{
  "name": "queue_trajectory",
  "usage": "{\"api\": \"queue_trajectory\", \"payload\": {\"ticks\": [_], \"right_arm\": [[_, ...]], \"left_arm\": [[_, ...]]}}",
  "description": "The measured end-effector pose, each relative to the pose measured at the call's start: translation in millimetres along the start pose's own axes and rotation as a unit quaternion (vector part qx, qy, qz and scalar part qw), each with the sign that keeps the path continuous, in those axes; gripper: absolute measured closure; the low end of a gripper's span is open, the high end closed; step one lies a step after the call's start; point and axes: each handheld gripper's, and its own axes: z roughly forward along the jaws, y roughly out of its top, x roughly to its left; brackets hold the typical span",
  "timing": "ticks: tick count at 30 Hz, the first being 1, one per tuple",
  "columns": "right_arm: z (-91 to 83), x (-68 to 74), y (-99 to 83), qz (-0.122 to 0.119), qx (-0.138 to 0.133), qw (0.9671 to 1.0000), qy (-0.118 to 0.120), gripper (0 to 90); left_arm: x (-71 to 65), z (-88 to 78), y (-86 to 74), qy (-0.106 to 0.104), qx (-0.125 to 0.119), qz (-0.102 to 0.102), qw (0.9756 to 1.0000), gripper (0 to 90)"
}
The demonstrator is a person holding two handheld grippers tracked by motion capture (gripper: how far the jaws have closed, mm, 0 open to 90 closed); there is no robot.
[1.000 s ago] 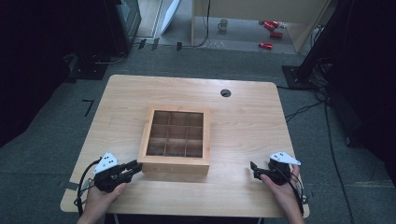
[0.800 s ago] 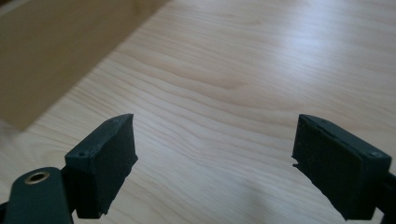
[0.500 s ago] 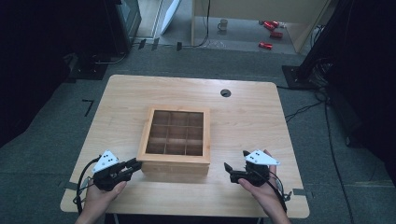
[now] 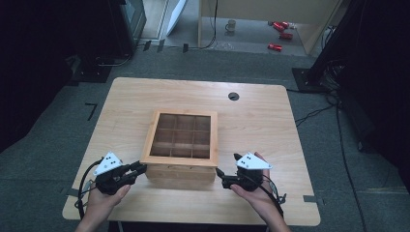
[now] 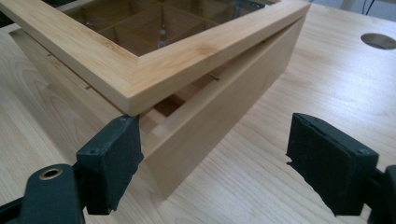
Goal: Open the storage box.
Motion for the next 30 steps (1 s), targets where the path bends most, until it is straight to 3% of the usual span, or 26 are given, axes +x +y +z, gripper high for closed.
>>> {"api": "queue_trajectory", "payload": {"ticks": [5, 10, 17, 20, 21, 22, 25, 27, 28, 30], "right_arm": [[2.9, 6.7, 4.2, -0.006, -0.003, 1.0, 0.005, 18.0], [14.6, 13.4, 7.5, -0.02, -0.008, 0.9997, -0.01, 17.9], [25.7, 25.2, 11.2, -0.076, -0.026, 0.9957, -0.046, 15.6], [26.2, 27.2, 11.6, -0.093, -0.031, 0.9938, -0.053, 15.4], [26.7, 28.3, 12.1, -0.107, -0.038, 0.9919, -0.056, 15.4], [26.6, 28.5, 12.5, -0.11, -0.039, 0.9916, -0.056, 15.4], [24.8, 28.0, 15.6, -0.12, -0.056, 0.9894, -0.059, 15.3], [23.5, 27.3, 18.4, -0.122, -0.063, 0.9889, -0.058, 15.3], [23.3, 26.7, 20.3, -0.122, -0.065, 0.9888, -0.056, 15.3], [22.9, 26.3, 22.4, -0.124, -0.065, 0.9886, -0.055, 15.3]], "left_arm": [[0.3, -0.6, 1.2, -0.001, -0.001, 0.001, 1.0, 74.4], [0.3, -1.6, 2.1, -0.001, -0.003, 0.0, 1.0, 74.4], [5.5, -6.4, 0.5, -0.005, -0.005, -0.002, 1.0, 71.7], [9.7, -9.8, -1.9, -0.008, -0.008, -0.006, 0.9999, 64.3], [12.9, -12.1, -4.2, -0.009, -0.006, -0.007, 0.9999, 58.1], [18.1, -14.8, -8.1, 0.006, 0.003, -0.007, 1.0, 52.0], [33.8, -18.4, -16.9, 0.023, 0.008, -0.029, 0.9993, 38.4], [47.4, -17.9, -22.7, 0.032, 0.014, -0.055, 0.9978, 33.3], [47.4, -17.9, -22.7, 0.032, 0.014, -0.055, 0.9978, 31.3], [60.7, -13.9, -30.5, 0.042, 0.028, -0.086, 0.995, 29.9]]}}
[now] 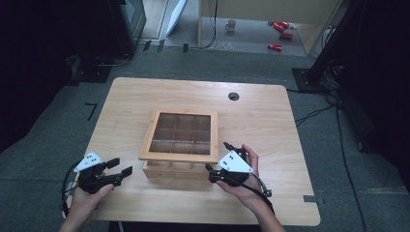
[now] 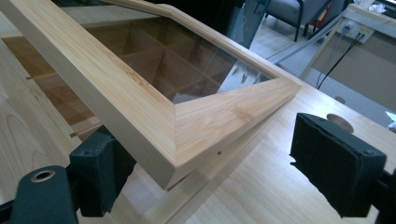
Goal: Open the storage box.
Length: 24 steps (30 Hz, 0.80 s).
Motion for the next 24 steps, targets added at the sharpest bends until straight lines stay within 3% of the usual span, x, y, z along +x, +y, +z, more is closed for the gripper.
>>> {"api": "queue_trajectory", "payload": {"ticks": [6, 11, 19, 24], "right_arm": [[2.5, -2.1, 9.7, -0.027, -0.005, 0.9996, 0.005, 15.4], [4.2, -6.5, 16.3, -0.024, -0.015, 0.9995, 0.01, 16.4], [3.3, -11.7, 27.5, -0.026, -0.031, 0.9988, 0.027, 28.8], [1.8, -15.4, 36.2, -0.03, -0.043, 0.998, 0.035, 38.3]], "left_arm": [[11.2, 13.5, -10.1, 0.036, 0.035, -0.014, 0.9986, 29.4], [14.1, 21.0, -15.9, 0.05, 0.056, -0.014, 0.9971, 29.0], [11.0, 25.6, -19.2, 0.057, 0.048, 0.009, 0.9971, 28.2], [10.4, 26.4, -19.8, 0.055, 0.045, 0.011, 0.9974, 28.0]]}}
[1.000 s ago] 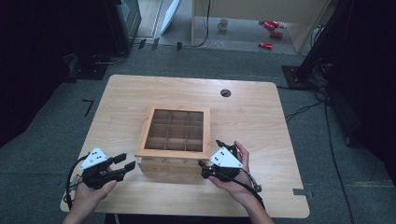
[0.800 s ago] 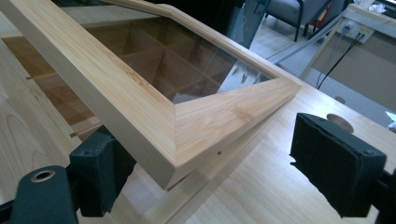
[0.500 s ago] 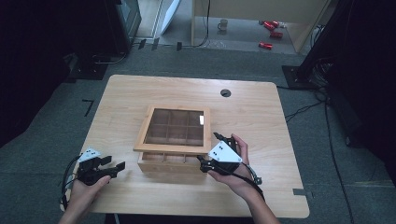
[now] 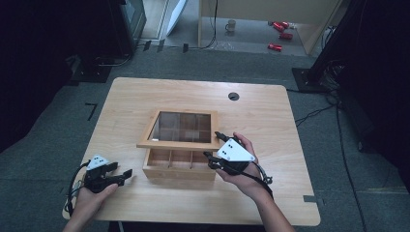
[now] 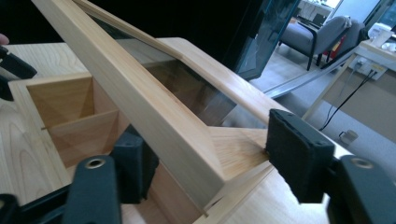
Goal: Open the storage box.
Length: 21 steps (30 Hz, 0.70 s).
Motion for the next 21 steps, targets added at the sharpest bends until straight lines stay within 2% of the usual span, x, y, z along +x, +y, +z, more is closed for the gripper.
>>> {"api": "queue_trajectory", "payload": {"ticks": [7, 13, 21], "right_arm": [[3.9, -10.5, 13.7, -0.001, -0.007, 1.0, -0.005, 45.8], [9.9, -22.8, 26.5, -0.003, -0.017, 0.9995, -0.028, 53.1], [19.3, -45.6, 43.0, 0.017, -0.022, 0.9994, -0.02, 54.6]], "left_arm": [[0.8, 0.4, -0.3, -0.006, -0.004, -0.004, 1.0, 28.1], [0.6, 0.6, -0.3, -0.007, -0.005, -0.004, 1.0, 28.1], [0.1, 1.2, -0.3, -0.007, -0.006, 0.0, 1.0, 28.1]]}}
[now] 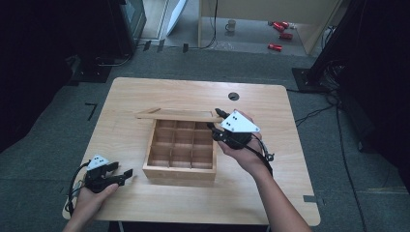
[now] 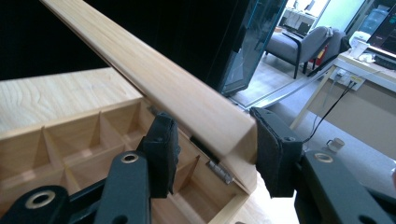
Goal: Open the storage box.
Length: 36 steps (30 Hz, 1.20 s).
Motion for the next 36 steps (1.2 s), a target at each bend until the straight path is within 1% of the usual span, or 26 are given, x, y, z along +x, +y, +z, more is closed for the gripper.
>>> {"api": "queue_trajectory", "payload": {"ticks": [3, 8, 11, 14, 15, 19, 23, 26, 29, 34, 35, 36], "right_arm": [[5.2, -8.3, 5.5, 0.013, -0.005, 0.9999, 0.001, 54.7], [13.3, -19.3, 13.0, 0.021, -0.01, 0.9997, -0.003, 55.6], [18.1, -26.0, 18.0, 0.038, -0.007, 0.9992, -0.005, 55.5], [24.1, -32.5, 23.0, 0.049, -0.008, 0.9987, -0.008, 55.2], [27.2, -35.9, 25.8, 0.059, -0.006, 0.9982, -0.011, 55.0], [36.2, -44.6, 32.3, 0.081, -0.001, 0.9966, -0.019, 54.5], [46.2, -54.1, 36.9, 0.096, 0.001, 0.995, -0.026, 55.2], [51.8, -61.8, 38.4, 0.103, 0.002, 0.9944, -0.024, 56.9], [57.0, -71.8, 38.8, 0.124, 0.0, 0.9921, -0.016, 59.4], [65.9, -85.4, 38.3, 0.139, -0.002, 0.9902, -0.013, 64.9], [68.2, -89.5, 38.2, 0.145, -0.001, 0.9892, -0.018, 67.3], [70.6, -92.2, 37.9, 0.153, 0.0, 0.988, -0.019, 67.4]], "left_arm": [[0.1, 0.1, 0.0, -0.001, -0.001, -0.001, 1.0, 28.1], [-0.1, 0.4, -0.1, -0.001, -0.001, 0.001, 1.0, 28.1], [0.1, 0.4, 0.0, -0.002, -0.002, -0.001, 1.0, 28.1], [0.3, 0.6, 0.0, -0.004, -0.002, 0.0, 1.0, 28.1], [0.2, 0.7, 0.1, -0.003, -0.002, 0.0, 1.0, 28.1], [0.2, 0.6, 0.1, -0.004, -0.001, 0.0, 1.0, 28.2], [0.3, 0.7, 0.1, -0.005, -0.001, 0.002, 1.0, 28.2], [0.4, 0.7, 0.0, -0.006, -0.001, 0.0, 1.0, 28.2], [0.5, 0.9, 0.2, -0.007, -0.002, 0.0, 1.0, 28.3], [-0.2, 1.3, 0.3, -0.005, -0.002, 0.002, 1.0, 28.3], [-0.5, 1.5, 0.2, -0.005, -0.003, 0.0, 1.0, 28.3], [-0.5, 1.7, 0.1, -0.005, -0.004, 0.0, 1.0, 28.3]]}}
